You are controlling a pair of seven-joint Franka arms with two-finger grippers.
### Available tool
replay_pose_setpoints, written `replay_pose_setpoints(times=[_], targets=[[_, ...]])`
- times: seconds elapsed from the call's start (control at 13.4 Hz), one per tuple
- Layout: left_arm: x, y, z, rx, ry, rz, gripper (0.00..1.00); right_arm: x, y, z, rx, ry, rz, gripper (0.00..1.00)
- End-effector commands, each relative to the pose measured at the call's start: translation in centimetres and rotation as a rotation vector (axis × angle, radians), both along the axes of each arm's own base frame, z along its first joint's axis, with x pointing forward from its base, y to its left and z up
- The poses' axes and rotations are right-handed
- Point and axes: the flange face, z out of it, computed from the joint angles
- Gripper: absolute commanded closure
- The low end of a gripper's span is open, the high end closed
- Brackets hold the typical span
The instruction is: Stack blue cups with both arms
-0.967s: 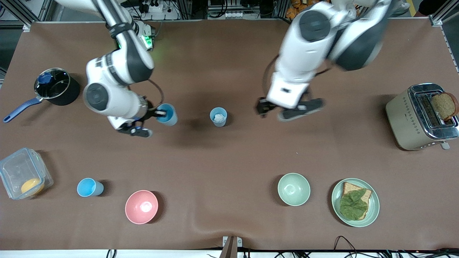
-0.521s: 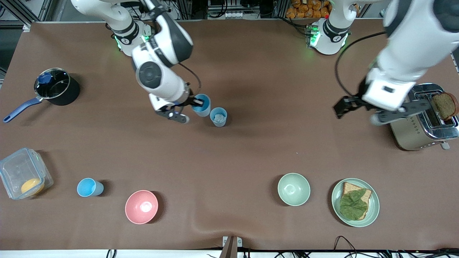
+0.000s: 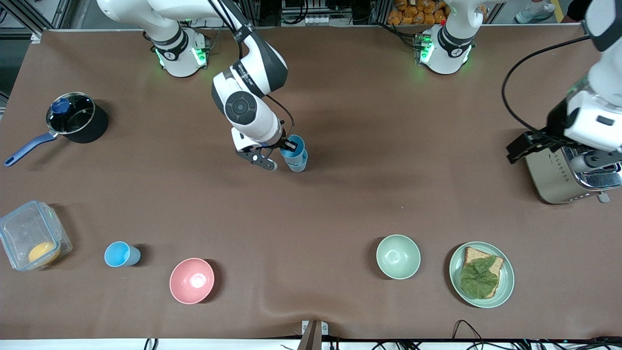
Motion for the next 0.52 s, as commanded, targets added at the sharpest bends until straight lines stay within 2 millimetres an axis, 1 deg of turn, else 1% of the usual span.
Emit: replay_pose_setpoints(times=[0.0, 0.07, 0.15, 0.22, 0.3, 0.37, 0.45], targets=[[-2.0, 3.1, 1.2, 0.018, 0.029, -0.036, 0.0, 0.7, 0.7, -0.1, 0.005, 0.005, -0.033, 0.71], [-2.2, 3.8, 1.5, 0.004, 0.031, -0.048, 0.0, 0.7, 0.7, 0.0, -0.004, 0.011, -0.073, 0.01], [-2.2, 4.8, 1.5, -0.008, 0.033, -0.06, 0.0, 1.0, 0.9, 0.7, -0.003, 0.007, -0.096, 0.0], [-2.2, 5.1, 1.5, -0.016, 0.033, -0.056, 0.0, 1.6, 0.5, 1.2, 0.0, 0.003, -0.095, 0.0], [-2.1, 4.9, 1.4, -0.018, 0.034, -0.057, 0.0, 2.2, -0.8, 1.6, -0.011, 0.006, -0.088, 0.0], [-2.0, 4.7, 1.3, -0.016, 0.037, -0.059, 0.0, 3.3, -3.3, 2.5, -0.022, 0.036, -0.062, 0.0], [-2.0, 4.5, 1.2, -0.016, 0.039, -0.06, 0.0, 4.1, -6.3, 3.6, -0.03, 0.073, 0.02, 0.0]])
